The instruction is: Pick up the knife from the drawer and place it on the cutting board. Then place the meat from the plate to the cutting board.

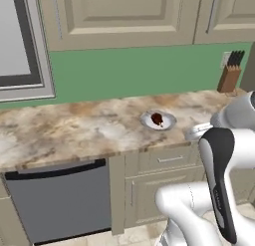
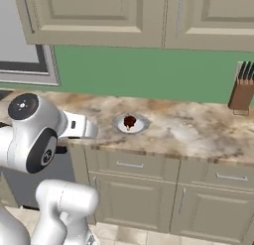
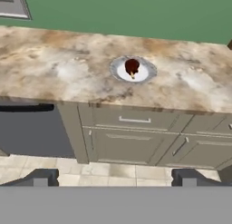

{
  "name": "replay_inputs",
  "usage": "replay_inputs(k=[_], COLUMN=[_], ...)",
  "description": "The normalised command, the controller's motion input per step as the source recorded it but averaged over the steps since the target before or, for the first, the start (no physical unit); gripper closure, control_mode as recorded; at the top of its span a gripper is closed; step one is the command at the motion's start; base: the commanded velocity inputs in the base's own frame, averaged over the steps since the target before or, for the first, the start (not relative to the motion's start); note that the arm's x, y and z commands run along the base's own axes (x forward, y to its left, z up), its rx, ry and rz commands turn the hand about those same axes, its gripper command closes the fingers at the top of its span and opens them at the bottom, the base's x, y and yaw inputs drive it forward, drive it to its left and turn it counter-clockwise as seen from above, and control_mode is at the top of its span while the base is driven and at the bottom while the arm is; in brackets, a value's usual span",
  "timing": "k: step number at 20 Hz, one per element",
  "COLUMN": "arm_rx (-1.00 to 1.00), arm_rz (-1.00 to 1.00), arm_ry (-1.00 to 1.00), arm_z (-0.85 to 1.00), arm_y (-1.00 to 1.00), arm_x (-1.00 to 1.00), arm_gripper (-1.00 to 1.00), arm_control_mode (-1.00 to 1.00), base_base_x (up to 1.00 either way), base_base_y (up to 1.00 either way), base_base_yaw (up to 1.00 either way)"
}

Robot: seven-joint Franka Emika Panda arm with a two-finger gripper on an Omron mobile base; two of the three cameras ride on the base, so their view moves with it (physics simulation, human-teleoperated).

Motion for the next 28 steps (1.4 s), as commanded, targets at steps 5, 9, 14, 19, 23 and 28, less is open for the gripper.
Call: replay_inputs(k=[5, 9, 14, 19, 23, 28], arm_rx=[0.0, 0.0, 0.0, 0.0, 0.0, 0.0], arm_rz=[0.0, 0.0, 0.0, 0.0, 0.0, 0.0], arm_ry=[0.0, 0.0, 0.0, 0.0, 0.0, 0.0], arm_z=[0.0, 0.0, 0.0, 0.0, 0.0, 0.0], arm_y=[0.0, 0.0, 0.0, 0.0, 0.0, 0.0], arm_x=[0.0, 0.0, 0.0, 0.0, 0.0, 0.0], arm_gripper=[-1.0, -1.0, -1.0, -1.0, -1.0, -1.0], arm_control_mode=[1.0, 1.0, 1.0, 1.0, 1.0, 1.0], base_base_x=[0.7, 0.83, 0.76, 0.2, 0.03, 0.0], base_base_y=[0.07, -0.24, -0.25, -0.23, -0.26, -0.25], base_base_yaw=[0.0, 0.04, 0.01, -0.11, -0.27, -0.32])
